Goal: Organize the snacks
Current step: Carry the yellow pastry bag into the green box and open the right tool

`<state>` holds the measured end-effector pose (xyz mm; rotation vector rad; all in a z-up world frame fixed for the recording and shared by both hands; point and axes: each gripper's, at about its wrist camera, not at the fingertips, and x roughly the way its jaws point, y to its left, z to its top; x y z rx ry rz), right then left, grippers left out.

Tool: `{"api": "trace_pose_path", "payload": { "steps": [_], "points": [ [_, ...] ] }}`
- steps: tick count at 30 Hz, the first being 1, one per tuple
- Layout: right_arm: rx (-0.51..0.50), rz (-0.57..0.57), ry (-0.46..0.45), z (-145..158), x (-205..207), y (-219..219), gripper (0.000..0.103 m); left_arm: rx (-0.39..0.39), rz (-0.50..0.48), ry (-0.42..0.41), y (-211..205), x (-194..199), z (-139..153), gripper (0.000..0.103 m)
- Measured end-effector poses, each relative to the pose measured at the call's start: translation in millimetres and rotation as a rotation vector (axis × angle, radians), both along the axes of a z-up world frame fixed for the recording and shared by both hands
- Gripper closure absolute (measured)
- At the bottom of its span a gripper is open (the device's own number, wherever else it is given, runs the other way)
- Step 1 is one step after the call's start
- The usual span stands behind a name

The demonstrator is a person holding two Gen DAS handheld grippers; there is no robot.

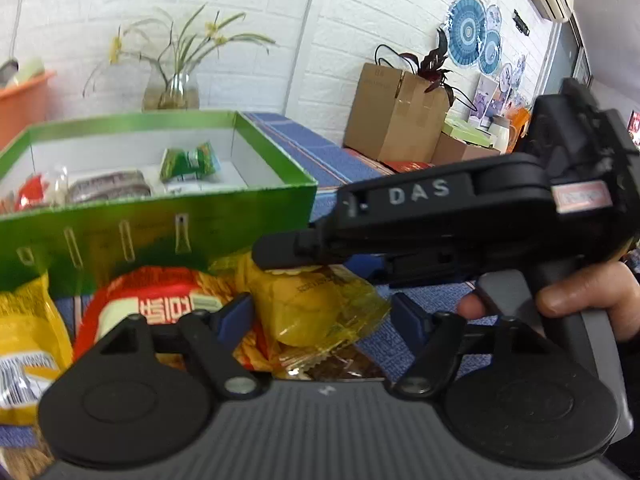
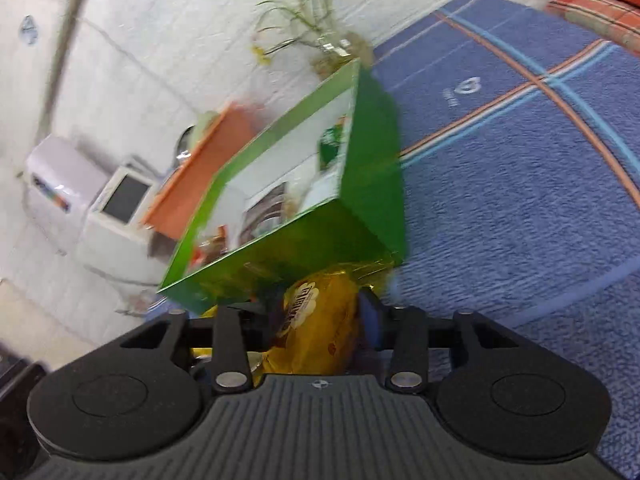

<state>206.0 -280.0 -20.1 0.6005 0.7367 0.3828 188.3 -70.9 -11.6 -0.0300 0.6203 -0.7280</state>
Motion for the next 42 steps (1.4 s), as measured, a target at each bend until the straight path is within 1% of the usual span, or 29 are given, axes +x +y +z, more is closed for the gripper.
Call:
{"api": "trace_pose_path", "payload": {
  "steps": [1,3,7,10,15,20,23,26,29,33,35,36,38,42],
  "points": [
    [-0.045,0.016,-0.030,4.2,-4.7,3.8,0.039,0.000,0.000,0.000,1.2,-1.3,-0.4,0.044],
    [-0.082,0.023,-0.063,9.5,-13.4,7.8,0.039,0.005,-0.012,-0.005,3.0,-6.4,1.5,0.046],
    [-0.052,0.014,-0.092,19.4,-26.7,6.7,0.039,0.024,-0.025,-0.074,6.2,-25.2,10.2,0.046],
    [-0.043,0.025,-0.117,30.3,-32.6,12.9,0.039,0.019,-0.016,-0.113,13.5,-37.5,19.0,0.046],
    [-0.052,0.087,-0.165,43.6,-37.7,38.1,0.039,0.010,0.035,-0.181,35.7,-61.5,27.4,0.046],
    [-0.060,0.169,-0.205,46.3,-40.0,67.4,0.040,-0.001,0.106,-0.203,64.9,-79.8,30.3,0.046],
    [-0.064,0.224,-0.192,45.5,-34.8,86.8,0.039,-0.003,0.146,-0.198,82.3,-85.5,27.2,0.046],
    [-0.046,0.260,-0.180,43.7,-23.2,103.5,0.039,-0.001,0.194,-0.186,97.3,-82.7,27.7,0.046],
    [-0.027,0.281,-0.210,50.4,-12.8,117.0,0.040,0.000,0.238,-0.203,108.4,-73.2,36.1,0.046],
    [-0.044,0.292,-0.317,69.5,-4.6,126.4,0.040,0.012,0.260,-0.260,116.6,-57.6,52.9,0.046],
    [-0.059,0.287,-0.406,77.2,-3.1,125.5,0.040,0.002,0.262,-0.286,117.0,-50.3,61.2,0.046],
    [-0.064,0.278,-0.436,79.5,-3.1,123.4,0.040,-0.006,0.262,-0.291,115.7,-46.3,65.2,0.046],
    [-0.087,0.248,-0.478,84.0,-3.3,119.6,0.040,-0.015,0.253,-0.296,110.1,-39.2,71.1,0.046],
    [-0.187,0.198,-0.530,95.8,6.4,112.1,0.040,0.005,0.215,-0.326,93.5,-19.0,79.7,0.044]
  ]
}}
